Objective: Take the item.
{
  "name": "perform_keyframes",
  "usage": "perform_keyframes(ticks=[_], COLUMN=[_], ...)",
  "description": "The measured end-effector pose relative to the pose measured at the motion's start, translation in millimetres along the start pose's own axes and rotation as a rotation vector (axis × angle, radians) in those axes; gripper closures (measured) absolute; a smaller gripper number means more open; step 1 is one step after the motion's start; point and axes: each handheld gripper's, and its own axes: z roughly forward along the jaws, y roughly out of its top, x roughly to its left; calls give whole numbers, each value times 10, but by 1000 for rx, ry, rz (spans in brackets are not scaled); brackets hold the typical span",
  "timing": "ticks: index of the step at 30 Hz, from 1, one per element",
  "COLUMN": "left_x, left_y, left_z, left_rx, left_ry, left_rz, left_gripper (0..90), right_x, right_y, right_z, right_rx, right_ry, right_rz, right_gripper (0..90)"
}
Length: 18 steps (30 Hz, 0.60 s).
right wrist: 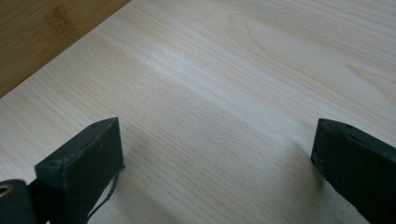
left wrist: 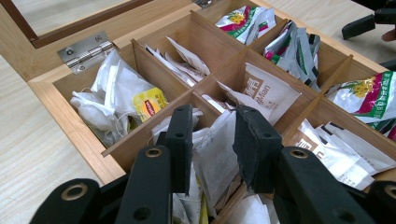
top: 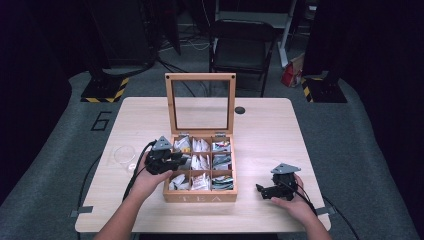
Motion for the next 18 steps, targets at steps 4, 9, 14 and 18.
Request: perform_keyframes(ticks=[4,9,14,18], left_x=[-6,11,13,25], left_y=[-5,-10,-21,-34], left_z=[12,-7,-38,-74], left_rx=[1,24,34,41], left_ry=[-9,-10,-23,-16], left_rz=[-7,9,5,-1], left_gripper=[712,792,837,850], right_x=[0,0,1,0], right_y=[0,0,0,0], right_z=[0,0,0,0], right_rx=[0,0,0,0], right_ry=[0,0,0,0], right_rz=[1,0,1,0], right_gripper=[15,15,15,15])
